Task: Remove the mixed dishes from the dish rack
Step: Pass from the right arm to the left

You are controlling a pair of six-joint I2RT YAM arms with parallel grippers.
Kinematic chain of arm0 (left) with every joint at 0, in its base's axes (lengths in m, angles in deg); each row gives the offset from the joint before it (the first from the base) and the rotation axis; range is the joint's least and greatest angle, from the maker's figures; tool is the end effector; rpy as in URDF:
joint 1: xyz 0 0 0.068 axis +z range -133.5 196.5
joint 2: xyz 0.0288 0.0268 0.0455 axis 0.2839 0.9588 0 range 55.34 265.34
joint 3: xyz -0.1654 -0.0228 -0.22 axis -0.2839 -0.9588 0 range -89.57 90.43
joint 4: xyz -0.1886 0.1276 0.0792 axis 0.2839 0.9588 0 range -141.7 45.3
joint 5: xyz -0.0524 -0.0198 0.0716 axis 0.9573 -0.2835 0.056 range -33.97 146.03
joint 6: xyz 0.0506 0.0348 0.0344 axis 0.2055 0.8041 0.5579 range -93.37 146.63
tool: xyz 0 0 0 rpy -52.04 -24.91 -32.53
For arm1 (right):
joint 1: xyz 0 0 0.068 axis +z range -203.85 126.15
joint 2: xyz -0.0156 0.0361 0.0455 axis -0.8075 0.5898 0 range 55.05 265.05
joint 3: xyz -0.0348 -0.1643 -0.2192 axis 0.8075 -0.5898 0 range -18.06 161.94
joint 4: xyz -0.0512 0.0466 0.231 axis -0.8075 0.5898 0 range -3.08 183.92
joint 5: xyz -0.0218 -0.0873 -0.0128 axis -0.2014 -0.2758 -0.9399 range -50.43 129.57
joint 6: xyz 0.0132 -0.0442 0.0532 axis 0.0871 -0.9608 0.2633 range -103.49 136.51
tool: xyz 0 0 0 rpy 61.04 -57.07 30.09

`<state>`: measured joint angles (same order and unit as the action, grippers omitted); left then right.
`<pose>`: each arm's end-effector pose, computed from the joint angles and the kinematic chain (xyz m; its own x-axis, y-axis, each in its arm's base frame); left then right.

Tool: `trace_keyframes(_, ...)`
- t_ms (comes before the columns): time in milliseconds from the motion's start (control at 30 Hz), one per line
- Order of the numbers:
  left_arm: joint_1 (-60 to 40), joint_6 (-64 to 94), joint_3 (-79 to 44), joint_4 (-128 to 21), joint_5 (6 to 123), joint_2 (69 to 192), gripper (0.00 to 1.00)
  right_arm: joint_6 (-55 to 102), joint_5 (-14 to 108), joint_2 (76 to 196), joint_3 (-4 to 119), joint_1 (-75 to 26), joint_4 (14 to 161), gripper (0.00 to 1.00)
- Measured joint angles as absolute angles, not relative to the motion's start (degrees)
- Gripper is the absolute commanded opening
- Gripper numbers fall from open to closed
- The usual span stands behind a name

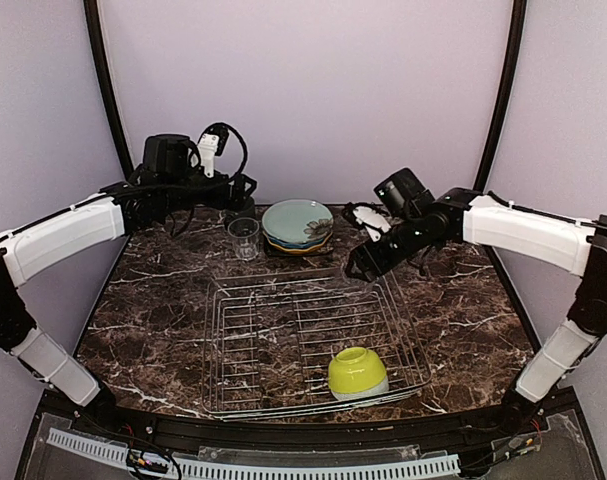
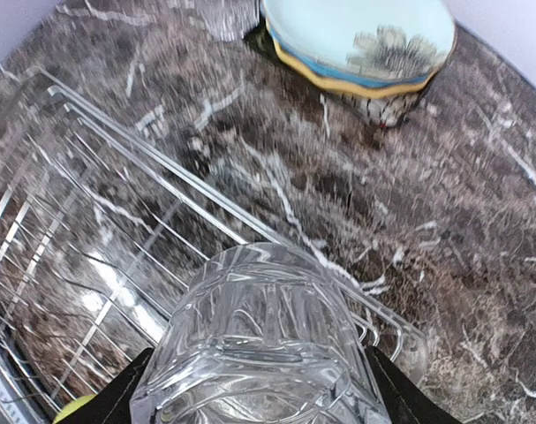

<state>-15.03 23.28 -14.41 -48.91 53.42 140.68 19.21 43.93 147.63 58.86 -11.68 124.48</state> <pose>0.3054 -0.1843 0.3702 -0.2194 0.0660 -0.9734 0.4724 0.8801 -0.0468 0.2504 0.2327 0.2729 -0.6260 -0.5037 -0.5953 -0.6744 0.7329 0.0891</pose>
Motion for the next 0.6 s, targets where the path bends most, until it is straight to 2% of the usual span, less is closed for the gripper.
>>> trace_keyframes(367, -15.3, 24.4, -20.1, -56.8, 59.2, 135.2, 0.99, 27.9, 58.9, 124.3, 49.5, -21.0, 102.1, 0.56)
trace_keyframes(600, -18.8, 24.5, -19.9, -60.7, 67.5, 135.4, 0.99, 32.2, 65.6, 120.9, 44.8, -22.0, 91.2, 0.56)
